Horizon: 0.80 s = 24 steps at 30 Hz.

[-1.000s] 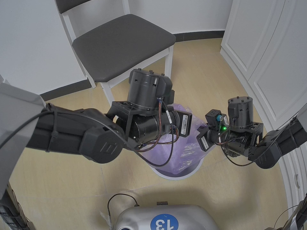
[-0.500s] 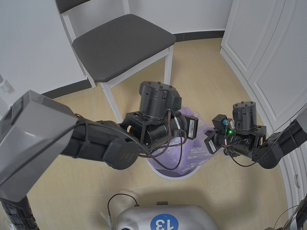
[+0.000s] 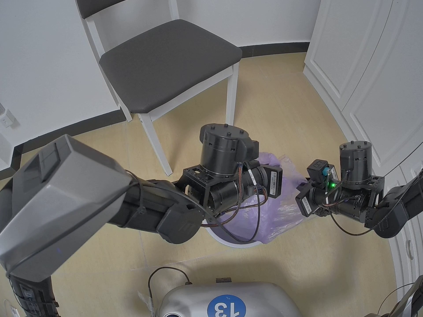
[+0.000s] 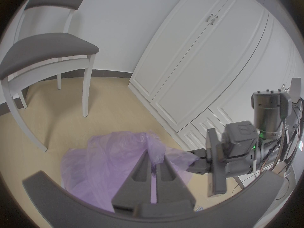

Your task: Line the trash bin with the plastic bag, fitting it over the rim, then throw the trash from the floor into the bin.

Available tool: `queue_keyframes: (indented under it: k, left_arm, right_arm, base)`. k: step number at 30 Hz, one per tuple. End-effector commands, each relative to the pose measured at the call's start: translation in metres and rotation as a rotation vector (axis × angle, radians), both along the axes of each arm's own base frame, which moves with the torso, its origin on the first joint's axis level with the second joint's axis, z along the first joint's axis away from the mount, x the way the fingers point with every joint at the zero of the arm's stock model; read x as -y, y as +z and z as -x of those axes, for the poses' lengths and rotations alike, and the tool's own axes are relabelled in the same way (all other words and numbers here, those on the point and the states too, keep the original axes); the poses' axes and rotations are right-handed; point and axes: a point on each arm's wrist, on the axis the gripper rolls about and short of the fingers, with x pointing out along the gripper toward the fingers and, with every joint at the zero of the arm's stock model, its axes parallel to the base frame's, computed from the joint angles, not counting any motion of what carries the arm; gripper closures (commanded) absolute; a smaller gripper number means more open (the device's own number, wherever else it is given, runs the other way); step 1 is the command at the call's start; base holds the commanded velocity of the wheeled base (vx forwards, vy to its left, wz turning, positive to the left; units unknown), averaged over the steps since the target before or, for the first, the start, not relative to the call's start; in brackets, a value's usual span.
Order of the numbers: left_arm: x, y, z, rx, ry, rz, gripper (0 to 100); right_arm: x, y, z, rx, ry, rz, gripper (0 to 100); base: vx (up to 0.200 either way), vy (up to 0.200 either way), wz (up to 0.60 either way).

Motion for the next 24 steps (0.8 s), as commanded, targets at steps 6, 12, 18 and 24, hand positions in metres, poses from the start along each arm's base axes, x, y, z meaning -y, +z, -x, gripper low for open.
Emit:
queue_keyframes:
  k: [6,12,18,24]
  left_arm:
    - [-0.042,-0.045,-0.026,-0.097,0.058,0.048,100]
    - [-0.069,-0.077,-0.033,-0.104,0.117,0.08,100]
    - [-0.084,-0.089,-0.031,-0.099,0.143,0.086,100]
    - [-0.101,-0.093,-0.032,-0.09,0.18,0.118,100]
  right_arm:
    - [-0.019,0.002,0.001,0.009,0.051,-0.004,100]
    - [-0.038,-0.002,-0.005,0.008,0.092,0.005,100]
    - [-0.048,-0.008,-0.013,-0.009,0.101,0.013,100]
    - [-0.065,-0.022,-0.03,-0.015,0.109,0.006,100]
  base:
    - [0.0,0.0,0.0]
    - [0.0,0.0,0.0]
    - [0.0,0.0,0.0]
    - [0.0,0.0,0.0]
